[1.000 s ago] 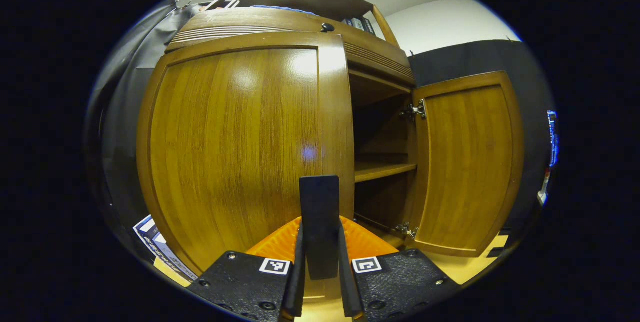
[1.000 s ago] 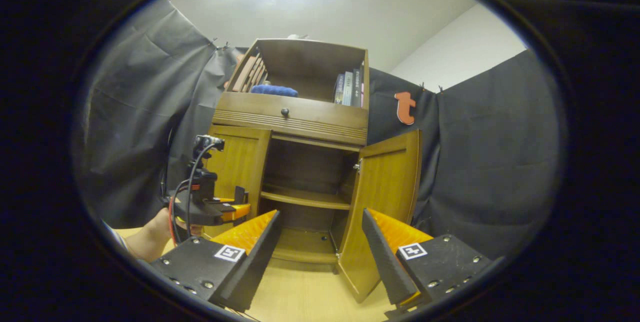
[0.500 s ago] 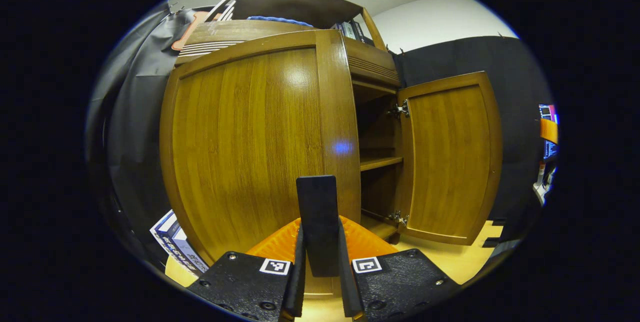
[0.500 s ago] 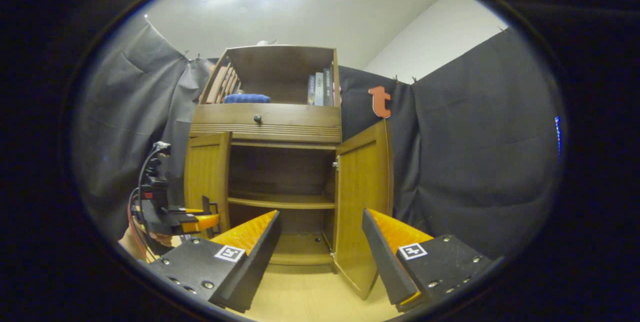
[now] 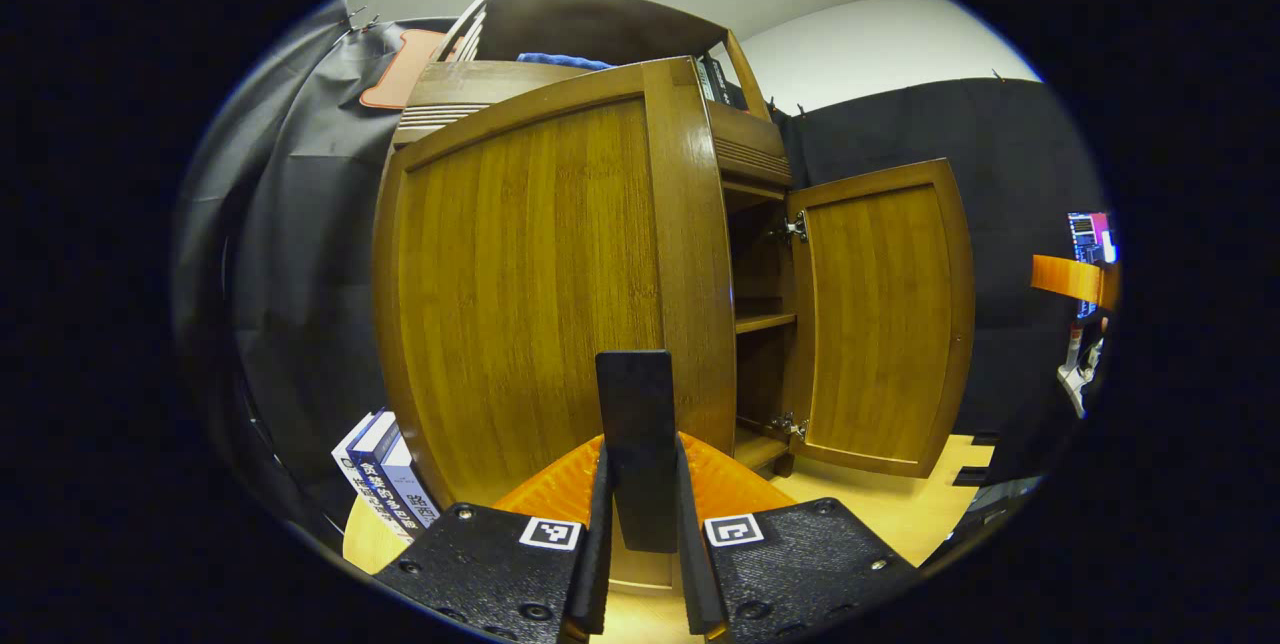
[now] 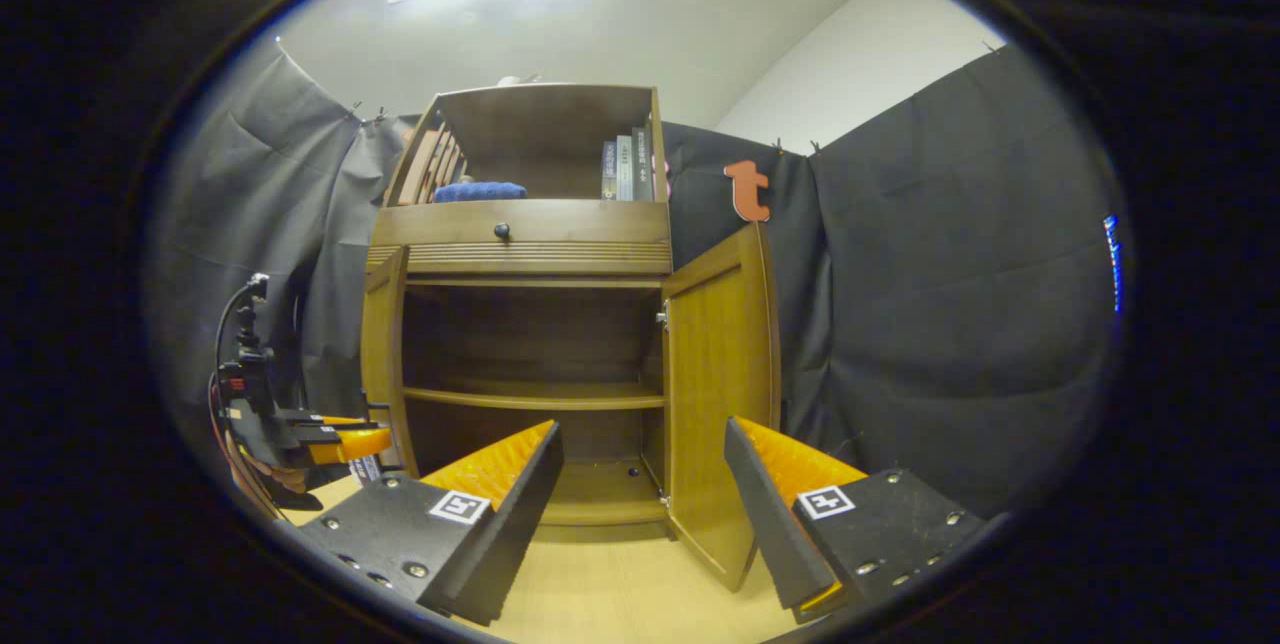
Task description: Open the right door of the double-door shoe cabinet with the right hand, and open the left door with the left hand.
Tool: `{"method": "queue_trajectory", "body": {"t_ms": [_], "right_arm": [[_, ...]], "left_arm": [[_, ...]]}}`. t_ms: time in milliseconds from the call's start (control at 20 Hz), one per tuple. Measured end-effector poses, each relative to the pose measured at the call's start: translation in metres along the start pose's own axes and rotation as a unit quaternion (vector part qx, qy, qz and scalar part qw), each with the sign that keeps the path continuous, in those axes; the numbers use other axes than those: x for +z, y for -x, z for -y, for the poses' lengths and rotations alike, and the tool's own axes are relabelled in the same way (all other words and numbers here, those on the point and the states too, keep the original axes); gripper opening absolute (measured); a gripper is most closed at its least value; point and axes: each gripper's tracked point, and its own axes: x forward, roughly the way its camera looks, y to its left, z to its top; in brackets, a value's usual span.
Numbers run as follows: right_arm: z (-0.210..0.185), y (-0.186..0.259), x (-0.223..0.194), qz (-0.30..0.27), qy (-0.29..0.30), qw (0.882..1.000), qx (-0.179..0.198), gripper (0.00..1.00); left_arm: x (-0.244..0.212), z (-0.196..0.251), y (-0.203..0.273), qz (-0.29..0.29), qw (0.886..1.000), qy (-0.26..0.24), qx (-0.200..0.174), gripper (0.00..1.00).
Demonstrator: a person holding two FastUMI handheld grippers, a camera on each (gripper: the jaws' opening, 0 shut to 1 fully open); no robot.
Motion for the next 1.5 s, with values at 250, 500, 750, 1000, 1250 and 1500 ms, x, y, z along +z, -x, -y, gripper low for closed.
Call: {"method": "queue_trajectory", "body": {"t_ms": [250,500,750,1000,1250,1500], "right_arm": [[-0.008,-0.002,0.002,0.004,-0.003,1.0,0.006,0.96],[-0.016,-0.004,-0.003,-0.003,-0.002,1.0,0.01,0.96],[-0.026,-0.001,-0.001,0.002,0.01,1.0,0.016,0.96],[-0.029,-0.001,-0.004,-0.002,0.001,1.0,0.015,0.96],[-0.036,0.004,-0.001,-0.001,0.005,1.0,0.018,0.96],[-0.05,0.002,-0.003,-0.003,0.007,1.0,0.028,0.96]], "left_arm": [[0.003,-0.013,0.025,0.01,1.0,0.0,0.009,0.29],[0.005,-0.024,0.044,0.014,1.0,0.0,0.015,0.31],[0.006,-0.034,0.059,0.018,0.999,-0.009,0.026,0.31],[0.006,-0.046,0.071,0.022,0.999,-0.013,0.039,0.3],[0.006,-0.078,0.085,0.025,0.997,-0.009,0.078,0.26],[0.007,-0.124,0.102,0.037,0.99,-0.013,0.139,0.19]]}}
